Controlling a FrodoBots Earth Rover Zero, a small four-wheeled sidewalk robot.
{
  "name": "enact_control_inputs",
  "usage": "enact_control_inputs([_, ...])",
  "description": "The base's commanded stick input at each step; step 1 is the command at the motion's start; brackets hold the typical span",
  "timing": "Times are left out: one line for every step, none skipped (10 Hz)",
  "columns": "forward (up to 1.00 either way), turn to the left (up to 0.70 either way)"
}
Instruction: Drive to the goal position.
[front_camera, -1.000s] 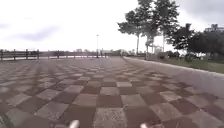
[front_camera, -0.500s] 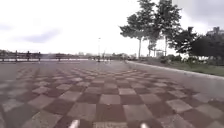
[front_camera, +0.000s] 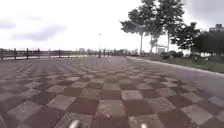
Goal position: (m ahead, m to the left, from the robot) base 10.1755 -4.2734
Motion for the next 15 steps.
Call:
enact_control_inputs([0.7,0.02])
enact_control_inputs([0.7,0.02])
enact_control_inputs([0.7,0.02])
enact_control_inputs([0.7,0.02])
enact_control_inputs([0.7,0.02])
enact_control_inputs([0.7,0.02])
enact_control_inputs([0.7,0.02])
enact_control_inputs([0.7,0.02])
enact_control_inputs([0.7,0.02])
enact_control_inputs([0.7,0.02])
enact_control_inputs([0.7,0.02])
enact_control_inputs([0.7,0.02])
enact_control_inputs([0.7,0.02])
enact_control_inputs([0.7,0.02])
enact_control_inputs([0.7,0.02])
